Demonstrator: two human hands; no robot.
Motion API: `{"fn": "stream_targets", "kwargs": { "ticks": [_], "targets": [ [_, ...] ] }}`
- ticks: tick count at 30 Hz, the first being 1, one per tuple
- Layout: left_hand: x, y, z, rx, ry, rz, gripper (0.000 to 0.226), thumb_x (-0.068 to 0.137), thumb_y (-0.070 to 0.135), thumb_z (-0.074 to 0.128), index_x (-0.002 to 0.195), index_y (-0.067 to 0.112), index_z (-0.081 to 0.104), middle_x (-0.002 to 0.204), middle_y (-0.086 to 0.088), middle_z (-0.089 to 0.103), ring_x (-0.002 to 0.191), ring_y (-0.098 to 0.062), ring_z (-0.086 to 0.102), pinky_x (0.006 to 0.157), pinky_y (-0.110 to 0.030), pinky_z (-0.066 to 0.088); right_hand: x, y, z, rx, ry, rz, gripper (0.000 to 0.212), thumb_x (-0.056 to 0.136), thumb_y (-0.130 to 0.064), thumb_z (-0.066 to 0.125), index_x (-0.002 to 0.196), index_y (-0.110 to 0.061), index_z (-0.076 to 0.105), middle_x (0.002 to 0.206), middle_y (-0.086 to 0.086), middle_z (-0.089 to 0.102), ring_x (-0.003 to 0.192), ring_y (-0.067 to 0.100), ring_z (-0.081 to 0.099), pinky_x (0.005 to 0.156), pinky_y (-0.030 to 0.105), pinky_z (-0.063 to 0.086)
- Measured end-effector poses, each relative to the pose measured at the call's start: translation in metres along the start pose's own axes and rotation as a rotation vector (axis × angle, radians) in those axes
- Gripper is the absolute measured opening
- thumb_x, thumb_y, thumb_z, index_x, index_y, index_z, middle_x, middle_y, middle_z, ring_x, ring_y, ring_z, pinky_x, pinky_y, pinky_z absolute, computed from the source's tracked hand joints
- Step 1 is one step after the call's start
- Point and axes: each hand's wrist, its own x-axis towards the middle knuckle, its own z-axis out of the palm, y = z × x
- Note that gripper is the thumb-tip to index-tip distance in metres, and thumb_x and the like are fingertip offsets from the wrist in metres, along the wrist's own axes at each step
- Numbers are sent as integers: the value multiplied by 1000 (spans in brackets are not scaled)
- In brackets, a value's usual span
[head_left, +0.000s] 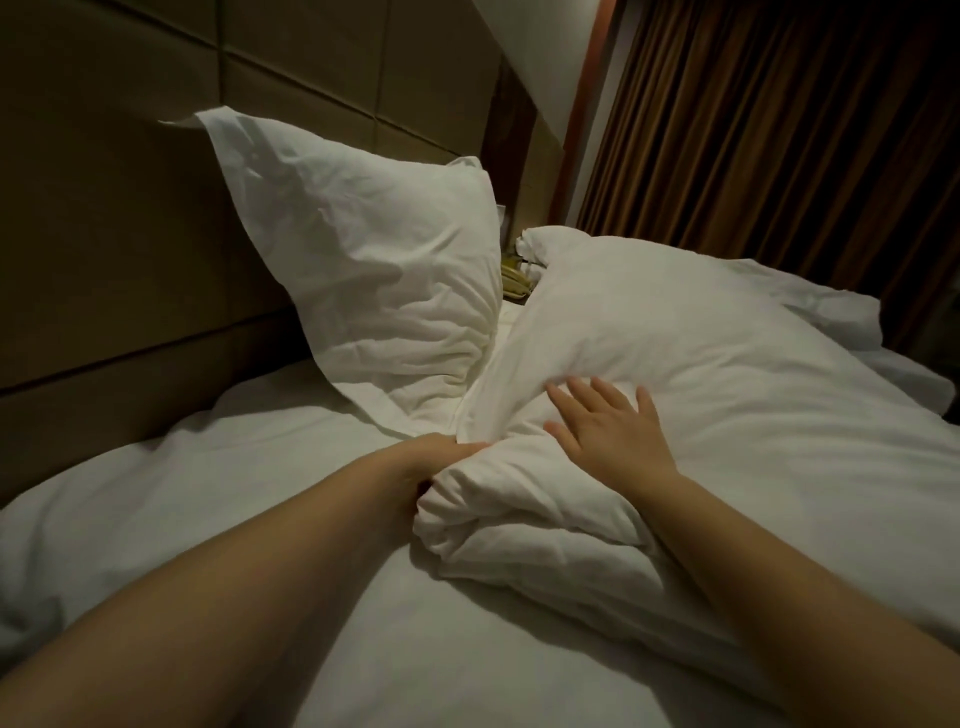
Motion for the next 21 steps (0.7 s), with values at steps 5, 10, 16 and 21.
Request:
{"fn": "stream_targets", "kwargs": {
  "ticks": [5, 10, 16, 21],
  "targets": [
    [-23, 33, -12, 341, 39, 56, 70, 91, 47, 55, 148, 19, 25, 149, -7, 31, 118, -26, 45, 91, -37, 46, 0, 0, -21, 137, 21, -42, 49, 101, -44, 26, 148, -35, 26, 158, -6, 22, 146, 17, 17, 116, 52, 4],
    [-34, 102, 4, 462, 315, 374, 68, 95, 34, 52, 150, 14, 18, 153, -12, 27, 136, -30, 34, 104, -36, 35, 5, 20, -49, 176, 51, -13, 50, 100, -48, 29, 148, -37, 24, 159, -3, 19, 146, 21, 16, 116, 54, 4],
    [-2, 171, 52, 728, 475, 616, 64, 98, 49, 36, 152, 22, 14, 159, -5, 11, 145, -27, 15, 115, -45, 21, 11, 93, -67, 88, 107, 183, 53, 99, -53, 28, 149, -38, 21, 160, -3, 15, 146, 23, 14, 116, 54, 3],
    [40, 132, 121, 939, 450, 651, 58, 99, 51, 22, 152, 30, 9, 160, 2, 0, 147, -18, -1, 116, -50, 0, -9, 134, -1, 129, 39, 347, 60, 97, -58, 19, 152, -37, 7, 161, -6, 4, 147, 18, 5, 117, 47, 3]
  ]
}}
